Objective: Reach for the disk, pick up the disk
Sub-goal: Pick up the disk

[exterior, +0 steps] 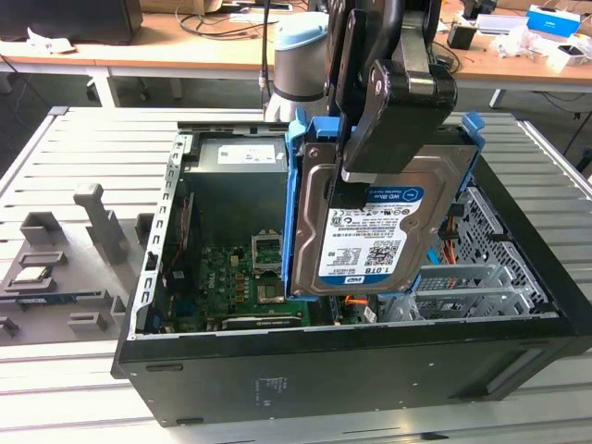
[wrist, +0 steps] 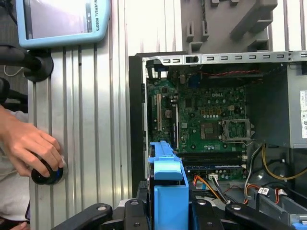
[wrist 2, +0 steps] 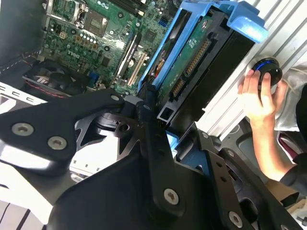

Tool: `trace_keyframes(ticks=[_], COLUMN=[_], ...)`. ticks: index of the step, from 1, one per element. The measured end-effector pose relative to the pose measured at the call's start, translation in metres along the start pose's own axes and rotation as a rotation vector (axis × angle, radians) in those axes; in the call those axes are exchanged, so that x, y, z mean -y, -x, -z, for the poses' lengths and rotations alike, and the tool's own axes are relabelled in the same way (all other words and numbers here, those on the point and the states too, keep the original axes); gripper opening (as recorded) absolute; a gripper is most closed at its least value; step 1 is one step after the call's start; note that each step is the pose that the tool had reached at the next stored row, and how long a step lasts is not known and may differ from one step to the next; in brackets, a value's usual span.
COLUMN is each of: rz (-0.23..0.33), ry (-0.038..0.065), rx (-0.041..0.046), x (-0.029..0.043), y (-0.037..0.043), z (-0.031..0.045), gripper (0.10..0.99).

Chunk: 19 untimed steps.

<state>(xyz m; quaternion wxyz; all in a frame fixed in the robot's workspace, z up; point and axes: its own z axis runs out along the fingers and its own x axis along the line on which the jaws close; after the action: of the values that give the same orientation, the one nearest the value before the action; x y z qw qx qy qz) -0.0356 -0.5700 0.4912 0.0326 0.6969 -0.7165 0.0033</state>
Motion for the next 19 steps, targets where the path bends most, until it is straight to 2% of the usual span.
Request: trace_keyframes(ticks=[7, 10, 17, 19], rz=[0.0, 0.001, 0.001, 0.001], ry=[0.0, 0.0, 0.0, 0.0], rx=[-0.001, -0.0012, -0.0048, -0.0054], x=[0.0004, 0.0058, 0.038, 0.0424], y=[-0.0022, -0.0018, 0.0017, 0.002], z=[-0.0033, -0.0048, -0.0045, -0.0045], gripper=[0.365, 0.365, 0.365, 0.365])
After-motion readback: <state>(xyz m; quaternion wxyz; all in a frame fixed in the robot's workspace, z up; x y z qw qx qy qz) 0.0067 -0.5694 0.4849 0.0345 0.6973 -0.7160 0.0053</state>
